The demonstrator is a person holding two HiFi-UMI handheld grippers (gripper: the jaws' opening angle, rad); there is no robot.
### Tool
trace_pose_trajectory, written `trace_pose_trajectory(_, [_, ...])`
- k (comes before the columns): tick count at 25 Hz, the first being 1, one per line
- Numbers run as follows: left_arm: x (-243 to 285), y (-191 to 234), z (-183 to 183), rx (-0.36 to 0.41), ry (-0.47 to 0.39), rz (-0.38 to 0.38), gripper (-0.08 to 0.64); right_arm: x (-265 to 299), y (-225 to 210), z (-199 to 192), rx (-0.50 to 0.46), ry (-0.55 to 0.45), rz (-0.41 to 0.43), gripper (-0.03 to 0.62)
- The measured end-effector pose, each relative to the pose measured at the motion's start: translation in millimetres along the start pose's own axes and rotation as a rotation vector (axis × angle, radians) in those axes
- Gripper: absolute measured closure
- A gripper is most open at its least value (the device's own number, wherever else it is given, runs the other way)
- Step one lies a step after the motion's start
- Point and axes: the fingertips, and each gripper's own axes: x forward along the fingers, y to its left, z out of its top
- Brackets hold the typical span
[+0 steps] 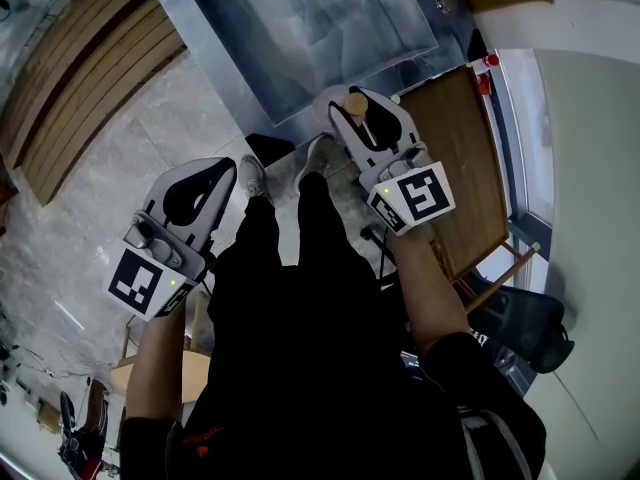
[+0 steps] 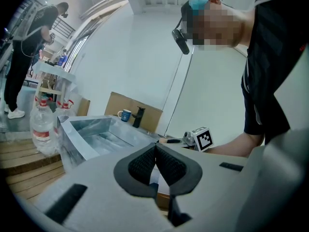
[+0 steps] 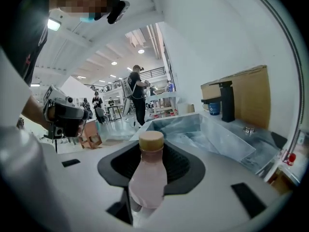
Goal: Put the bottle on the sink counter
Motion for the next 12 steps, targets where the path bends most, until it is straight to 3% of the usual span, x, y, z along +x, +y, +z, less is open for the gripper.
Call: trace_pose_trajectory(12, [-9.2,-5.9,1.8,0.013,-0.006,-0.020,0.543,-0.3,9.9,-6.9,-0.077,0.003,-0.079,0.451])
